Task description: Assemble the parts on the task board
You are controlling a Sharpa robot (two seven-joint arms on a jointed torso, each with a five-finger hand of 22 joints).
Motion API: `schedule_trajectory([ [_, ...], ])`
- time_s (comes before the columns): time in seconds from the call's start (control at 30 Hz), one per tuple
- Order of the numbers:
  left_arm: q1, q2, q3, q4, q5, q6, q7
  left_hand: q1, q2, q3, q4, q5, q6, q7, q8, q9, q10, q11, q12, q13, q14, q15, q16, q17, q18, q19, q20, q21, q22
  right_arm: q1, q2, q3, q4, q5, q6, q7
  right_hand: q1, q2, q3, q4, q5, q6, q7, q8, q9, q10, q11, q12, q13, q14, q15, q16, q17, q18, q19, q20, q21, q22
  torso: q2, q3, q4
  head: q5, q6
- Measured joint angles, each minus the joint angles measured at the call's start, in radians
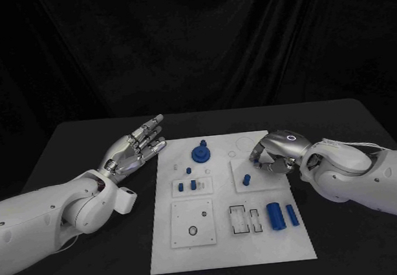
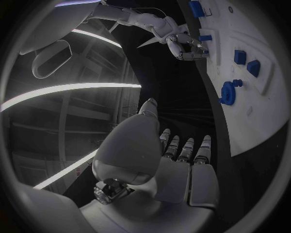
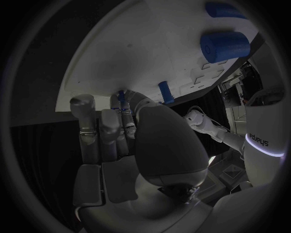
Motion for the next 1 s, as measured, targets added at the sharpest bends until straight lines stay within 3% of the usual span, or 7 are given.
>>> schedule_trajectory([
  [0.27, -0.001, 0.0, 0.0, -0.003, 0.0, 0.003, 0.0, 0.01, 0.01, -0.008, -0.003, 0.007, 0.02, 0.02, 0.0, 0.003, 0.002, 0.002, 0.004, 0.001, 0.006, 0.006, 0.0, 0.003, 0.0, 0.006, 0.005, 0.005, 0.016, 0.0, -0.001, 0.001, 0.002, 0.0, 0.003, -0.002, 0.019, -0.005, 0.019, -0.019, 0.0, 0.031, -0.013, 0.005, 0.013, 0.051, -0.009, -0.023, -0.013, -0.001, -0.009, -0.008, -0.012, 0.0, 0.003, -0.004, 0.0, 0.0, 0.0, -0.0001, 0.0007, 0.001, 0.001],
  [0.4, -0.001, 0.001, 0.0, -0.004, 0.0, 0.005, 0.0, 0.01, 0.01, -0.012, -0.007, 0.013, 0.023, 0.023, 0.0, 0.003, 0.002, 0.002, 0.004, 0.001, 0.009, 0.009, 0.0, 0.004, 0.0, 0.013, 0.005, 0.005, 0.023, 0.0, 0.0, 0.001, 0.003, 0.0, 0.002, -0.002, 0.027, -0.005, 0.023, -0.023, -0.001, 0.036, -0.01, 0.005, 0.015, 0.057, -0.008, -0.026, -0.013, -0.002, -0.009, -0.015, -0.015, 0.0, 0.002, -0.005, 0.0, 0.0, 0.0, -0.0001, 0.001, 0.001, 0.005],
  [0.5, -0.002, 0.001, 0.0, -0.005, 0.0, 0.006, 0.0, 0.014, 0.014, -0.018, -0.001, 0.013, 0.032, 0.039, 0.0, 0.004, 0.002, 0.002, 0.004, 0.001, 0.012, 0.012, 0.0, 0.004, 0.0, 0.013, 0.005, 0.005, 0.024, 0.0, 0.0, 0.001, 0.004, 0.0, 0.0, -0.002, 0.034, -0.006, 0.027, -0.027, -0.001, 0.036, -0.01, 0.005, 0.016, 0.06, -0.008, -0.031, -0.016, -0.002, -0.009, -0.016, -0.015, 0.0, 0.0, -0.007, 0.0, 0.0, -0.001, -0.0001, 0.001, 0.003, 0.008],
  [0.77, -0.004, 0.0, 0.0, -0.007, 0.0, 0.01, 0.0, 0.014, 0.014, -0.018, -0.001, 0.013, 0.032, 0.039, 0.0, 0.004, 0.002, 0.002, 0.004, 0.001, 0.013, 0.012, 0.0, 0.004, 0.0, 0.013, 0.005, 0.005, 0.024, 0.0, -0.008, -0.004, 0.015, 0.0, -0.018, 0.0, 0.034, -0.005, 0.027, -0.027, -0.01, 0.036, -0.011, 0.005, 0.015, 0.066, -0.009, -0.04, -0.019, -0.002, -0.009, -0.016, -0.019, 0.0, 0.003, -0.011, 0.01, 0.0, -0.002, -0.0002, 0.0001, 0.01, 0.013],
  [1.0, -0.004, -0.002, 0.0, -0.009, 0.0, 0.011, 0.0, 0.014, 0.014, -0.018, -0.001, 0.012, 0.032, 0.039, 0.0, 0.004, 0.002, 0.002, 0.004, 0.001, 0.012, 0.012, 0.0, 0.004, 0.0, 0.012, 0.005, 0.005, 0.024, 0.032, -0.019, -0.005, 0.039, 0.0, -0.037, 0.002, 0.034, -0.005, 0.027, -0.027, -0.017, 0.036, -0.011, 0.005, 0.016, 0.068, -0.011, -0.045, -0.019, -0.002, -0.009, -0.016, -0.015, 0.0, 0.003, -0.011, 0.022, 0.001, -0.003, -0.0002, 0.0007, 0.012, 0.012],
])
